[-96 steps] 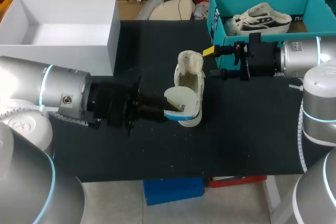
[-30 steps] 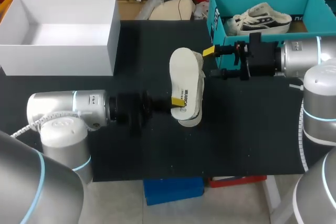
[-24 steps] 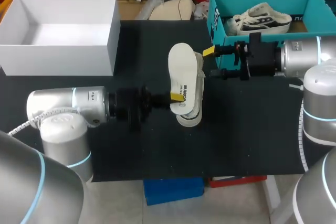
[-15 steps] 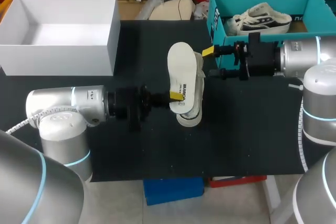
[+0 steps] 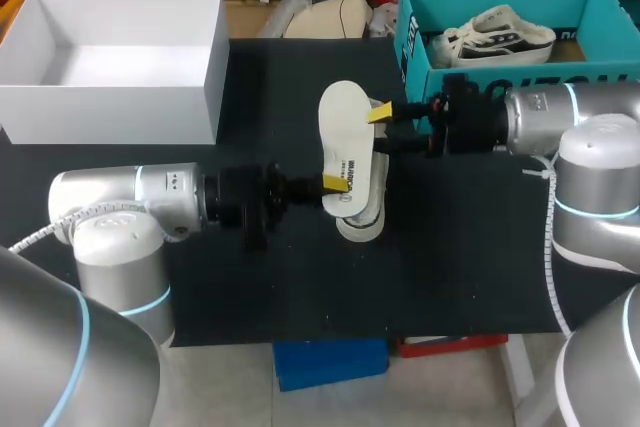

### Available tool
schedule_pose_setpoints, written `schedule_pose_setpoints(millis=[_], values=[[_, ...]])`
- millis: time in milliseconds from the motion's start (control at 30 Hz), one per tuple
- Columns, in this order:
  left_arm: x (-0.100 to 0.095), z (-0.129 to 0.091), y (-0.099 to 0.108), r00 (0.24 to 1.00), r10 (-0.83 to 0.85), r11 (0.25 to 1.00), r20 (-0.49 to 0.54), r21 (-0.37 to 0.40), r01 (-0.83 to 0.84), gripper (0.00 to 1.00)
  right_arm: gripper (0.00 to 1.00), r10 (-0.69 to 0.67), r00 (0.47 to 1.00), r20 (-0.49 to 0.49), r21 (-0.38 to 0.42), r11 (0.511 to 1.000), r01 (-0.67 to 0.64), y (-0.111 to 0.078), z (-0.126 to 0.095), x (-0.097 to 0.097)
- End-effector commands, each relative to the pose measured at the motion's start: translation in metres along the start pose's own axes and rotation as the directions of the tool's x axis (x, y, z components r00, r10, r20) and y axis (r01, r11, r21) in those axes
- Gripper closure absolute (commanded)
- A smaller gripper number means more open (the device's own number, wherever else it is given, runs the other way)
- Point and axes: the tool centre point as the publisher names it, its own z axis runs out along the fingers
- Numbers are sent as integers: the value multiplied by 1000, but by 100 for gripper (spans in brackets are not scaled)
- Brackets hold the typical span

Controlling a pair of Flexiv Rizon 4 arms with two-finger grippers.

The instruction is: Take the shoe out of the shoebox, open the shoe tongue, remove and reinsert the insole, then place the shoe into the shoebox

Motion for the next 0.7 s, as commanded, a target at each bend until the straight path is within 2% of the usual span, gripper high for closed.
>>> schedule_pose_setpoints(millis=[33,200,467,700], values=[[0,1,-1,1000,3,1000,-3,-6,-3,100,63,18,1000,11,30,999,-19,0,12,-5],[0,1,-1,1000,3,1000,-3,-6,-3,100,70,44,999,33,33,998,-45,-6,18,-7],[0,1,-1,1000,3,1000,-3,-6,-3,100,73,68,997,48,27,997,-69,-9,25,-11],[0,1,-1,1000,3,1000,-3,-6,-3,100,82,73,996,54,19,997,-74,-10,29,-12]])
